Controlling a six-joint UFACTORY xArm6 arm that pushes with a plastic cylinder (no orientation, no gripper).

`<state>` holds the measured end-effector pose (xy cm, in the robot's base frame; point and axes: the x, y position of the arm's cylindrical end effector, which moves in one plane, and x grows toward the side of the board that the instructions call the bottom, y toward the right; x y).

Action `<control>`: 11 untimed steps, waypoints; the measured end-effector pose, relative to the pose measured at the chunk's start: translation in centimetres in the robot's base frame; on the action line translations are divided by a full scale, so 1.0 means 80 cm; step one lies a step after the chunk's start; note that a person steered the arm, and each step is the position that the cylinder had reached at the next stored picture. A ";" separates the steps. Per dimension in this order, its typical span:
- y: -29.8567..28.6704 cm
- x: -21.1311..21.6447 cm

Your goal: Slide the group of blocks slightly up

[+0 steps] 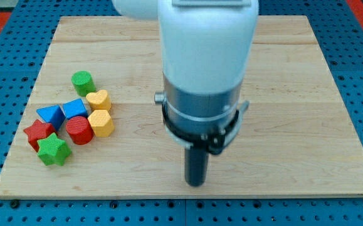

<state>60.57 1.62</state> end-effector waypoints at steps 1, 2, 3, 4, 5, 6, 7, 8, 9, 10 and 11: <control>-0.002 0.017; -0.003 0.016; -0.003 0.017; -0.003 0.016; -0.003 0.016; -0.021 0.016; -0.082 0.016; -0.201 0.006; -0.256 0.003; -0.289 -0.047; -0.294 -0.047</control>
